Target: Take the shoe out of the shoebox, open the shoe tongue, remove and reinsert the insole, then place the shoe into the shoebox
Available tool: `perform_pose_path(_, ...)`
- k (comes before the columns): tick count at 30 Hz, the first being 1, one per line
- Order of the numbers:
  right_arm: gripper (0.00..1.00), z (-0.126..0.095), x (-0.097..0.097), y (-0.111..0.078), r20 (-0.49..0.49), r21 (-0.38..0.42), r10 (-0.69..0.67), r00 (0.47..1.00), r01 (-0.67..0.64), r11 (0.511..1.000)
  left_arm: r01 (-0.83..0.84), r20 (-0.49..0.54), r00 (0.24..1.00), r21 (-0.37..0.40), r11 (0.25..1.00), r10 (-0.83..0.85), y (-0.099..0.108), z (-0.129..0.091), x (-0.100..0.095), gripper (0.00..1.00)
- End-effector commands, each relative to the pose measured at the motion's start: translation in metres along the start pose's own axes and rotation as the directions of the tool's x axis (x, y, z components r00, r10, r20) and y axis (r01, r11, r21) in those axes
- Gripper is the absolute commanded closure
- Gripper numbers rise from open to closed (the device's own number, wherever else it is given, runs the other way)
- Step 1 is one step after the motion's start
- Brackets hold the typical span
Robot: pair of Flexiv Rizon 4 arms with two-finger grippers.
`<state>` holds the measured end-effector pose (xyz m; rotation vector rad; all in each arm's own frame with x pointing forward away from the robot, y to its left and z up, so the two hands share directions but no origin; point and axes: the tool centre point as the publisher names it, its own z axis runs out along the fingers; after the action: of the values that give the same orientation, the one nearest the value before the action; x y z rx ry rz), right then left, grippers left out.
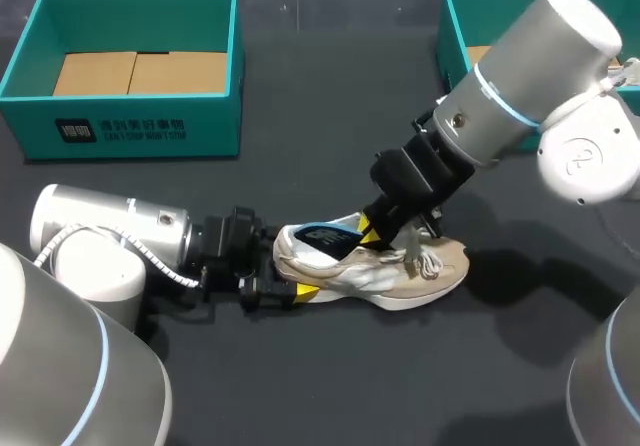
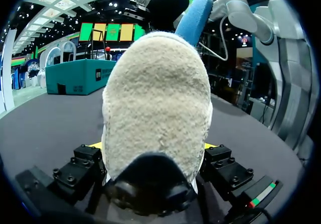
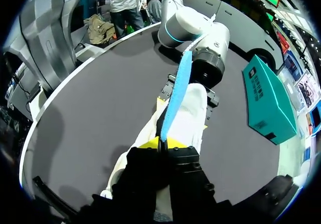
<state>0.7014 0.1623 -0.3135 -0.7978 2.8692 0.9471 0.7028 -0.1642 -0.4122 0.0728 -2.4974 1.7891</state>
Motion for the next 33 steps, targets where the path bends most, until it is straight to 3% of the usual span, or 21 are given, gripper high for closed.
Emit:
perform_pose_path(1, 1.0, 0.011, -0.022, 0.017, -0.074, 0.042, -0.007, 0.997, 0.01, 0.999, 0.001, 0.002, 1.0, -0.001, 1.0, -0.001, 0.005, 0.003, 0.002, 1.0)
perform_pose_path(10, 1.0, 0.022, -0.032, 0.033, -0.106, 0.121, 0.035, 0.994, -0.022, 0.992, 0.001, 0.002, 1.0, -0.001, 1.0, -0.001, 0.005, 0.003, 0.002, 1.0)
perform_pose_path(13, 0.99, 0.022, -0.032, 0.034, -0.079, 0.17, 0.133, 0.988, -0.118, 0.978, 0.001, 0.002, 1.0, -0.001, 1.0, -0.001, 0.005, 0.003, 0.002, 1.0)
perform_pose_path(16, 0.73, 0.02, -0.03, 0.035, -0.063, 0.19, 0.206, 0.977, -0.191, 0.963, 0.001, 0.002, 1.0, -0.001, 1.0, -0.001, 0.005, 0.003, 0.002, 1.0)
perform_pose_path(18, 0.63, 0.019, -0.029, 0.035, -0.065, 0.212, 0.268, 0.961, -0.249, 0.945, 0.001, 0.002, 1.0, -0.001, 1.0, -0.001, 0.005, 0.003, 0.002, 1.0)
perform_pose_path(23, 0.54, 0.02, -0.03, 0.034, -0.097, 0.258, 0.404, 0.909, -0.37, 0.893, 0.001, 0.002, 1.0, -0.001, 1.0, -0.001, 0.005, 0.003, 0.002, 1.0)
perform_pose_path(25, 0.55, 0.021, -0.03, 0.034, -0.099, 0.276, 0.446, 0.89, -0.406, 0.871, 0.001, 0.002, 1.0, -0.001, 1.0, -0.001, 0.005, 0.003, 0.002, 1.0)
perform_pose_path(30, 0.51, 0.022, -0.032, 0.034, -0.101, 0.259, 0.496, 0.862, -0.459, 0.85, 0.001, 0.002, 1.0, -0.001, 1.0, -0.001, 0.005, 0.003, 0.002, 1.0)
perform_pose_path(31, 0.44, 0.022, -0.032, 0.034, -0.099, 0.253, 0.503, 0.858, -0.467, 0.847, 0.001, 0.002, 1.0, -0.001, 1.0, -0.001, 0.005, 0.003, 0.002, 1.0)
perform_pose_path(32, 0.27, 0.022, -0.032, 0.035, -0.096, 0.244, 0.51, 0.855, -0.476, 0.845, 0.001, 0.002, 1.0, -0.001, 1.0, -0.001, 0.005, 0.003, 0.002, 1.0)
perform_pose_path(33, 0.16, 0.023, -0.033, 0.035, -0.094, 0.233, 0.512, 0.854, -0.481, 0.845, 0.001, 0.002, 1.0, -0.001, 1.0, -0.001, 0.005, 0.003, 0.002, 1.0)
